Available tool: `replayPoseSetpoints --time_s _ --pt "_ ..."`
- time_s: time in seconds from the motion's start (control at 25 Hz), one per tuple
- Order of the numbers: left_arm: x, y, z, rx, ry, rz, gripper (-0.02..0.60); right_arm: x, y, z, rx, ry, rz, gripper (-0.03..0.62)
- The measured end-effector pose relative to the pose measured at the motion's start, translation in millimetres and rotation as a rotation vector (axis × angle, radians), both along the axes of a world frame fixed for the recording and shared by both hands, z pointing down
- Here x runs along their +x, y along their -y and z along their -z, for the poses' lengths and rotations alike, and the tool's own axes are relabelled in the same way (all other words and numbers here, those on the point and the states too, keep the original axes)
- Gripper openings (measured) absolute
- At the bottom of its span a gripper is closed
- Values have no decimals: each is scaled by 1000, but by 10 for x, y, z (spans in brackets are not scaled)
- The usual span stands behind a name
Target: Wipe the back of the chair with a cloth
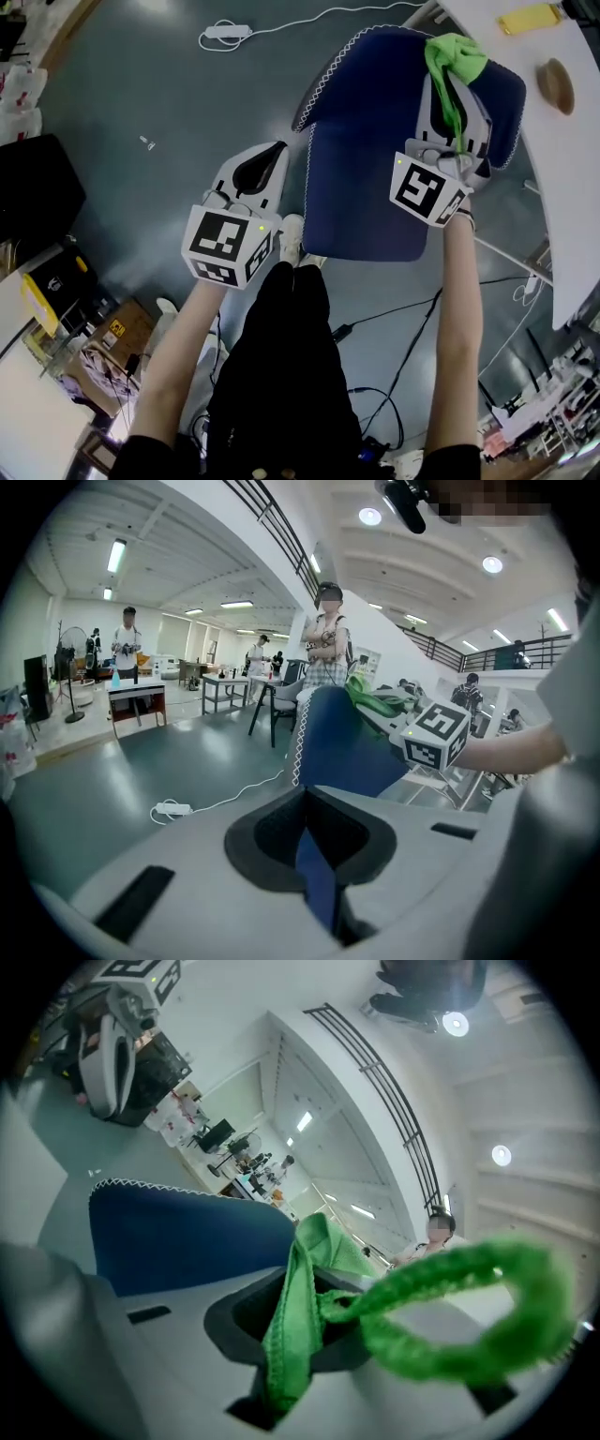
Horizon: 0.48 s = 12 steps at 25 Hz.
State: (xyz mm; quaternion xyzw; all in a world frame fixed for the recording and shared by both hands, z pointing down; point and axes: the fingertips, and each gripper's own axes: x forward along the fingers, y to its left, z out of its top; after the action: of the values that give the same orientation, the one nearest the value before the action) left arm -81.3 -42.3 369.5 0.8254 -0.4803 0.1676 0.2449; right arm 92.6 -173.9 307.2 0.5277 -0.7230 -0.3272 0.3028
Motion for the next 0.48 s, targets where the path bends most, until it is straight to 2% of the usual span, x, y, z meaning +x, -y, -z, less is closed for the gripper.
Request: replayPoseSetpoints --time_s 0.16,0.48 --pt "-53 -1 0 -4 4 11 3 -54 -13 -75 19 -49 35 54" --pt "-48 5 -59 -12 -8 19 3 -150 -66 -174 15 -36 77 54"
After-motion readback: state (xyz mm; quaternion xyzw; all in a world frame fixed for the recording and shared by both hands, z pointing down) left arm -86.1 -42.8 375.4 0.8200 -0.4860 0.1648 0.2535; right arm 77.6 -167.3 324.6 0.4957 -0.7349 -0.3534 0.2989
